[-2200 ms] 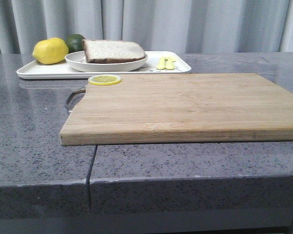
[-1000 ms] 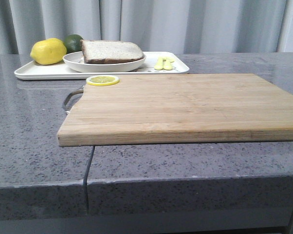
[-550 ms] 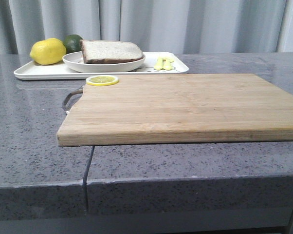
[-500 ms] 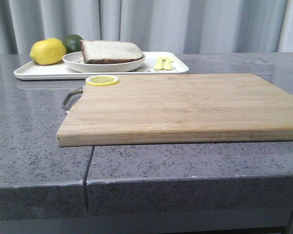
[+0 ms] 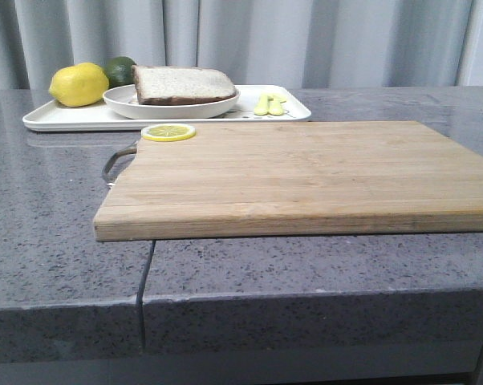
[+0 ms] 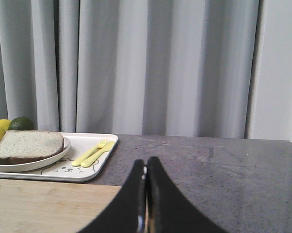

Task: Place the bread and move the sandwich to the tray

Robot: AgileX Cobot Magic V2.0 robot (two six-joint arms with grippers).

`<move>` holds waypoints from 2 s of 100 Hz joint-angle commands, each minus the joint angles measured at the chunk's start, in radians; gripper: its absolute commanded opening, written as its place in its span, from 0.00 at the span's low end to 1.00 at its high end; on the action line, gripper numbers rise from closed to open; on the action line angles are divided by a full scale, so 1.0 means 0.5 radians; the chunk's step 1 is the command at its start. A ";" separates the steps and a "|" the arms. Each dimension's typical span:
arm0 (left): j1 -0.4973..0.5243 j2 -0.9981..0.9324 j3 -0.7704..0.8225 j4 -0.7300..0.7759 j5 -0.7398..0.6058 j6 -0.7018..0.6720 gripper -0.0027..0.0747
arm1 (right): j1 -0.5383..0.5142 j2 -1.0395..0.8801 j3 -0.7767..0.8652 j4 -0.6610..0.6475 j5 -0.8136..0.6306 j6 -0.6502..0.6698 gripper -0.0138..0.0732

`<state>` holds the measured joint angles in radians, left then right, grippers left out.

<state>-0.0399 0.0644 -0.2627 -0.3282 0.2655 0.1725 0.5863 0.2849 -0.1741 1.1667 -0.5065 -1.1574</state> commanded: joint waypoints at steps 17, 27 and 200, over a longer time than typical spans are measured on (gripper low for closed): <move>-0.017 0.010 -0.014 0.238 -0.135 0.005 0.01 | -0.012 0.011 -0.051 -0.064 -0.060 -0.022 0.08; -0.017 -0.045 0.107 0.393 -0.145 -0.004 0.01 | -0.012 0.011 -0.051 -0.064 -0.060 -0.022 0.08; -0.017 -0.198 0.556 0.724 -0.402 -0.388 0.01 | -0.019 0.020 -0.048 -0.042 0.042 0.089 0.08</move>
<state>-0.0399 -0.0052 -0.0011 0.0419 0.1441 -0.0118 0.5858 0.2849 -0.1741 1.1831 -0.4885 -1.1468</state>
